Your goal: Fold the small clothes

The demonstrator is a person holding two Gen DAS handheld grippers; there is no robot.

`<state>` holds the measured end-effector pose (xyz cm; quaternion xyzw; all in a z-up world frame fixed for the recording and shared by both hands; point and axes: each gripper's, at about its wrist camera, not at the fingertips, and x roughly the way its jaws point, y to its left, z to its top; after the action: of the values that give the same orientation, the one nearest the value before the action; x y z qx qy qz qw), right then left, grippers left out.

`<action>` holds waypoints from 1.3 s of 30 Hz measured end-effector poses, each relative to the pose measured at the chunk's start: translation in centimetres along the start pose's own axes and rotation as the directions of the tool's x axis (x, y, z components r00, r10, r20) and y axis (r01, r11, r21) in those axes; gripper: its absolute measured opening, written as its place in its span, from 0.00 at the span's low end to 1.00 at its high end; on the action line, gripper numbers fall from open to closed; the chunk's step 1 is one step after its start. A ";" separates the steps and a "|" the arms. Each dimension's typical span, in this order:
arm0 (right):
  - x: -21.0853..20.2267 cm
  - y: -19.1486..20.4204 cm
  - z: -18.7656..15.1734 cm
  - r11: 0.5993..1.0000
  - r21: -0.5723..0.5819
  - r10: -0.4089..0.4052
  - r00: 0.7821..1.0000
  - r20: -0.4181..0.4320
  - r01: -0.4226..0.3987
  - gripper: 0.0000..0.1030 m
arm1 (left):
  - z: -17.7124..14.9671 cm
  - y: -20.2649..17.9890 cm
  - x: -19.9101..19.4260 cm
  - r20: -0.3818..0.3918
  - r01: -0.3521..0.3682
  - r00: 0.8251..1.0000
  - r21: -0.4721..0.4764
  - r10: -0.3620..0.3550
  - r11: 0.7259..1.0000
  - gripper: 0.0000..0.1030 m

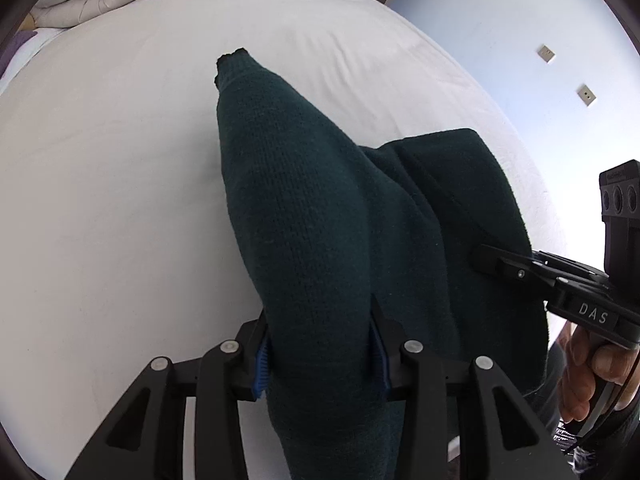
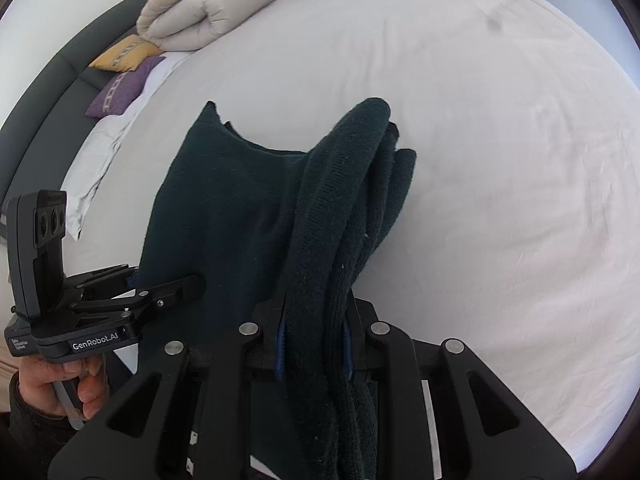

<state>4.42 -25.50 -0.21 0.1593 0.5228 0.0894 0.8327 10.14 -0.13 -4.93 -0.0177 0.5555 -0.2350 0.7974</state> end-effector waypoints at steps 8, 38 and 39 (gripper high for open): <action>4.8 -4.6 -2.0 0.979 0.161 0.125 0.992 -0.003 -0.123 0.22 | -0.3 0.9 1.2 0.010 0.013 1.000 -0.015 -0.013 1.000 0.52; 0.9 -2.7 -5.8 0.987 0.069 0.143 0.989 0.047 -0.146 0.31 | -3.2 -0.6 -1.2 0.134 -0.074 0.988 0.005 0.073 0.997 0.64; 1.3 -3.0 -6.2 0.988 0.060 0.141 0.988 0.061 -0.145 0.31 | -3.2 0.0 -0.8 0.118 -0.054 0.992 -0.014 0.055 0.998 0.65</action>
<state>-0.63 -26.85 -4.83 0.2256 0.4889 0.1275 0.8330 7.01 0.92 -5.44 -0.0205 0.5089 -0.2088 0.8349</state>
